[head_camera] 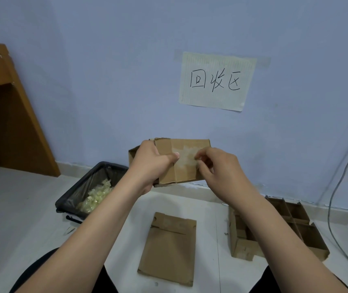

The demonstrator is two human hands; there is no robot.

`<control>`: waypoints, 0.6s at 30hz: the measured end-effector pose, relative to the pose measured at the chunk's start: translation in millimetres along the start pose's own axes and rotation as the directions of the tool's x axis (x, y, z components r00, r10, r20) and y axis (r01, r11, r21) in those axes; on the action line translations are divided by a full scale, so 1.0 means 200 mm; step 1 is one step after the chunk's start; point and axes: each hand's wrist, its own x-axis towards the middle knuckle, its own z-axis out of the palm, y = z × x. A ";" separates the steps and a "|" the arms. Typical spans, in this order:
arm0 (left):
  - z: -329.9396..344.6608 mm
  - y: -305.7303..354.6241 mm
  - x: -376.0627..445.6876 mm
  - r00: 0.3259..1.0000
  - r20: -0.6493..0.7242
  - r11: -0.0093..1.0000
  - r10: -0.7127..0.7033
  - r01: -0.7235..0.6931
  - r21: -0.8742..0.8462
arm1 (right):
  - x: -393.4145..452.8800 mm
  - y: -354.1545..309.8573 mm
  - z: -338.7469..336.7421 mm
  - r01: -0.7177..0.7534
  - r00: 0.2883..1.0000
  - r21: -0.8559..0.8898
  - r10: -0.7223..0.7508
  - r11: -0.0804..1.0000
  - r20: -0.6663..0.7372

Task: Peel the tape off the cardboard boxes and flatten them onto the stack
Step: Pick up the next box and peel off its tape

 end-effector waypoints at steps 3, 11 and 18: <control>0.00 0.00 0.00 1.000 -0.006 1.000 0.000 0.000 -0.028 | 0.00 -0.01 0.01 0.031 0.999 0.032 -0.029 0.999 -0.046; -0.01 -0.01 0.00 1.000 -0.019 1.000 0.015 -0.015 0.013 | -0.01 0.00 0.01 0.043 0.999 -0.006 -0.043 0.999 0.011; -0.01 -0.01 0.00 0.999 -0.025 1.000 -0.020 0.021 0.016 | 0.00 0.00 0.03 0.018 1.000 0.039 -0.019 0.999 0.017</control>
